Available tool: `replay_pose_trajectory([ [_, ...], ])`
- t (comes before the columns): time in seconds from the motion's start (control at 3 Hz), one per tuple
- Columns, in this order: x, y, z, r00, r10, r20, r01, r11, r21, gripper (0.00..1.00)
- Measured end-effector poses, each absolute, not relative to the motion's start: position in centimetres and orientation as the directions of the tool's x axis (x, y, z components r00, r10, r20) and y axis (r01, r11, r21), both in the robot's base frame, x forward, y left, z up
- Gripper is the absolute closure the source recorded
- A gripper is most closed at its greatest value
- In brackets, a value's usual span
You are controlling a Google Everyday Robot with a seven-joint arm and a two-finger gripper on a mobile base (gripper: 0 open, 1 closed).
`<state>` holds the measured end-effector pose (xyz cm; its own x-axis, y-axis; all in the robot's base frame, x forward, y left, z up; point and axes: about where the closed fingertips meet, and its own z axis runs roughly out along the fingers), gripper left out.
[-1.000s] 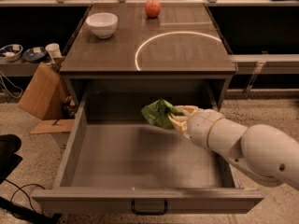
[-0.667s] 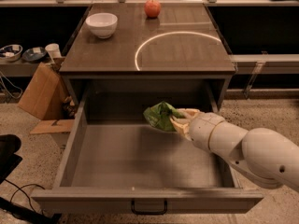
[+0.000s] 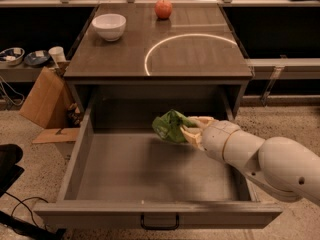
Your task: Place green rice chip bag into top drawer
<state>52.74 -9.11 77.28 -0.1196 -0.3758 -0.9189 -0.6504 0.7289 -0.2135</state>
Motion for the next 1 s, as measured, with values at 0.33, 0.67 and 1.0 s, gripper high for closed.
replay_pose_trajectory([
  [0.33, 52.7, -9.1, 77.3, -0.120, -0.376, -0.919, -0.650, 0.729, -0.214, 0.13],
  [0.67, 52.7, -9.1, 77.3, -0.119, -0.376, -0.919, -0.650, 0.729, -0.214, 0.00],
  [1.0, 52.8, -8.8, 78.3, -0.096, -0.383, -0.919, -0.658, 0.717, -0.230, 0.00],
])
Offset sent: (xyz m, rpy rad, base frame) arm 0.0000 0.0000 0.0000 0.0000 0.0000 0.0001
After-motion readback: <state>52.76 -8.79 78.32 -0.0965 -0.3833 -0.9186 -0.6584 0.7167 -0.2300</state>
